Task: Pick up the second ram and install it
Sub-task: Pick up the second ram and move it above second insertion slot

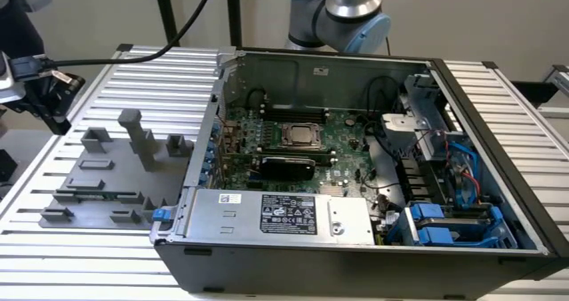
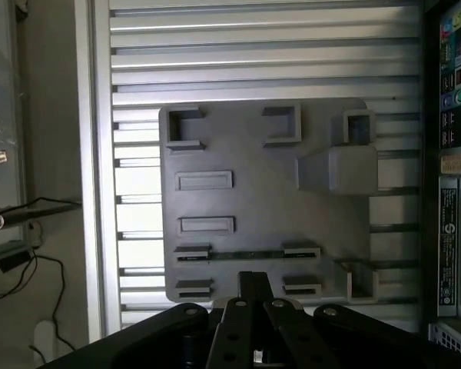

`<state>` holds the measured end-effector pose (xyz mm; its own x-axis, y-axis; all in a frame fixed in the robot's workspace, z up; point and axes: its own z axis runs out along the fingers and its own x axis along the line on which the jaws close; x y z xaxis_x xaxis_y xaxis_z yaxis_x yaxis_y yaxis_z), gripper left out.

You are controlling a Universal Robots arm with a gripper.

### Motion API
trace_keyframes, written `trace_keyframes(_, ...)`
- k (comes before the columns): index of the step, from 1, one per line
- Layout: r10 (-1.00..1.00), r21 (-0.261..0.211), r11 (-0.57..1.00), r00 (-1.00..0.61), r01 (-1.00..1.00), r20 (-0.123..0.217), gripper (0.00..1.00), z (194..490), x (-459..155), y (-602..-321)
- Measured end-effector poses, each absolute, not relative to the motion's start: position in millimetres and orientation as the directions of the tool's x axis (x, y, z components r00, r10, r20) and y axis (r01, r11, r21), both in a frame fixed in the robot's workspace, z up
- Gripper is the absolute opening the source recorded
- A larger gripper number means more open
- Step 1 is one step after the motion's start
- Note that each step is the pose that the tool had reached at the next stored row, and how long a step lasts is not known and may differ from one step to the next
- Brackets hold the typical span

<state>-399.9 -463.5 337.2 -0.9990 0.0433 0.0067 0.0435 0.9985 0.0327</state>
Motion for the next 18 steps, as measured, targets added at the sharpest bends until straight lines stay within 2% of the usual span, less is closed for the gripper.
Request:
trace_keyframes(4,0.023,0.032,0.999,-1.000,0.023,0.007,0.00,335,-398,-463)
trace_keyframes(18,-0.229,0.032,0.973,-0.973,-0.229,0.007,0.00,325,-398,-463)
